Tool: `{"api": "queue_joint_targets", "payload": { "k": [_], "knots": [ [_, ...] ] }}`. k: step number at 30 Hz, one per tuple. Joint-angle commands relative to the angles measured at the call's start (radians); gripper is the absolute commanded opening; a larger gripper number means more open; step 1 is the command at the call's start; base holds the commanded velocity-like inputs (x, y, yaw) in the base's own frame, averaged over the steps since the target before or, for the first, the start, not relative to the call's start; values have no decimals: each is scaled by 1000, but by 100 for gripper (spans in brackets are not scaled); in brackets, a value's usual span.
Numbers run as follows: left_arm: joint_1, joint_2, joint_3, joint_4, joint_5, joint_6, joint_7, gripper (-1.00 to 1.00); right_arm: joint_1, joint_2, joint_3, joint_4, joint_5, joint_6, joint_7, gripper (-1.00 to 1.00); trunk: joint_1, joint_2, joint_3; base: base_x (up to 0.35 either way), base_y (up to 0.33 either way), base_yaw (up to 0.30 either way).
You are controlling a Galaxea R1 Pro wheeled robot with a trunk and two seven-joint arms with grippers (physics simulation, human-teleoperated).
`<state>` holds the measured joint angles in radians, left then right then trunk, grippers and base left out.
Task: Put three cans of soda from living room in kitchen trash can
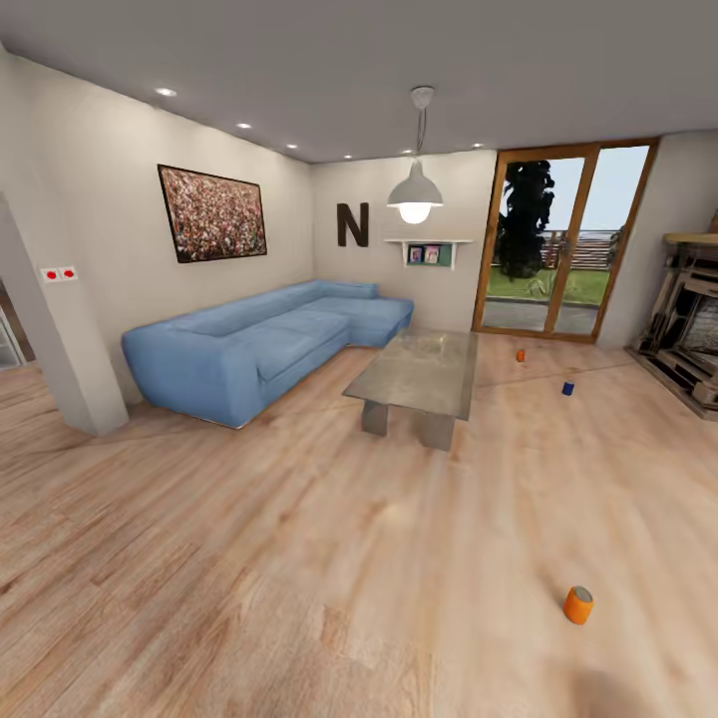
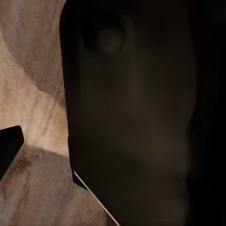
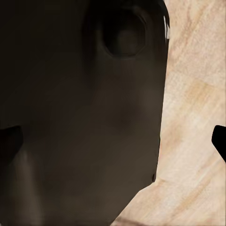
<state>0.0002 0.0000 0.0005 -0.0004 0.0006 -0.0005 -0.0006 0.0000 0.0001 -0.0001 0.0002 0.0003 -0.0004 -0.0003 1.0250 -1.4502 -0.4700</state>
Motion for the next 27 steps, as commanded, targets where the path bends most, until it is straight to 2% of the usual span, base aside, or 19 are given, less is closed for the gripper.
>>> {"api": "queue_joint_targets", "payload": {
  "k": [1,4,11,27],
  "knots": [
    [1,-6,5,-5,5,-5,-5,100,-5,3,0,1,3,-3,-3,100,0,0,0,0,0,0],
    [1,-16,14,-22,22,-14,-14,100,-5,2,4,1,8,-8,4,100,0,0,0,0,0,0],
    [1,-27,6,-62,-3,-20,-13,100,-5,3,4,1,9,-39,0,100,0,0,1,0,0,-39],
    [1,-28,5,-78,-4,-21,-13,100,-5,3,2,1,7,-40,-3,100,0,0,8,0,0,-258]
  ]
}}
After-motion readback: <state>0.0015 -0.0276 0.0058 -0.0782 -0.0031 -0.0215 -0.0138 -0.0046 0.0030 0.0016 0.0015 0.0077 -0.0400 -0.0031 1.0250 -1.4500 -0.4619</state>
